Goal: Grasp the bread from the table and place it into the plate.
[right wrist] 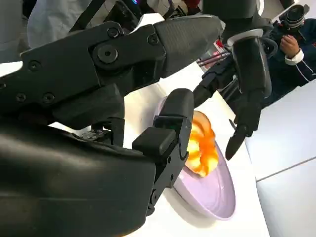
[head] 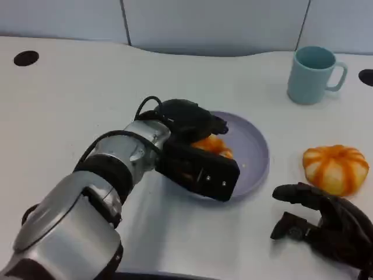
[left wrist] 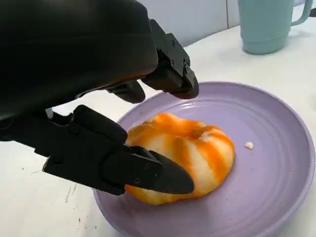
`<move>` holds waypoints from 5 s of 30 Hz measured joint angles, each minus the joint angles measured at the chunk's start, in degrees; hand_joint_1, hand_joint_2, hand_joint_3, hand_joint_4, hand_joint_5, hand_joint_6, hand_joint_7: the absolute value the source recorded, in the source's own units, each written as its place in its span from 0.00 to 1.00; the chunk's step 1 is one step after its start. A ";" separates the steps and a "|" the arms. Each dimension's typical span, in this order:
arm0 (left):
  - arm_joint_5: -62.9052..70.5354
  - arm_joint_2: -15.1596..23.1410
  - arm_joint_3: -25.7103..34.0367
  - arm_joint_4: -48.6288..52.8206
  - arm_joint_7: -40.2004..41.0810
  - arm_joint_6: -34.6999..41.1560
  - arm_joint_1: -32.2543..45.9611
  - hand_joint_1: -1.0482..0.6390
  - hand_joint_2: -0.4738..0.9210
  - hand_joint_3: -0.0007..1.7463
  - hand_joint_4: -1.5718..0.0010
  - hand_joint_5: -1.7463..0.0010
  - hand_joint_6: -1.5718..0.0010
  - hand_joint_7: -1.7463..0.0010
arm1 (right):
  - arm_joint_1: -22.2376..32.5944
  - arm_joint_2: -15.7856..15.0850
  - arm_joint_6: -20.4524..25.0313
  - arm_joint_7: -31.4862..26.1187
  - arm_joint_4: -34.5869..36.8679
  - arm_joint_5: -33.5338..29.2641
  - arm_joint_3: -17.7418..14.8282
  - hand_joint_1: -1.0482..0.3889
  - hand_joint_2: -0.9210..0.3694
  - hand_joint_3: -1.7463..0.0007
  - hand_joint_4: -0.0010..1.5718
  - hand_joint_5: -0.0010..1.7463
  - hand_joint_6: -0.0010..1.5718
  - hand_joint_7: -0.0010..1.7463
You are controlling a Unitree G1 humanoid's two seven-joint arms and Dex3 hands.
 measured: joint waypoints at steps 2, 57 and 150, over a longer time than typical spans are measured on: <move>-0.43 0.17 0.37 -0.11 0.00 -0.42 -0.03 0.11 1.00 0.16 0.94 0.69 0.78 0.95 | 0.00 0.00 -0.04 0.00 0.00 -0.02 0.01 0.45 0.00 0.92 0.32 0.77 0.41 0.44; -35.70 10.03 30.68 -9.27 -18.39 -18.74 14.40 0.31 1.00 0.13 0.78 0.57 0.67 0.95 | -1.99 -0.46 -2.08 2.41 4.18 0.02 -0.67 0.45 0.00 0.91 0.32 0.77 0.41 0.42; -76.22 0.03 51.34 -59.61 -29.08 30.59 58.33 0.40 1.00 0.15 0.68 0.00 0.75 0.19 | -1.37 -0.63 -1.85 1.93 3.69 -0.06 -0.75 0.46 0.00 0.92 0.33 0.76 0.42 0.41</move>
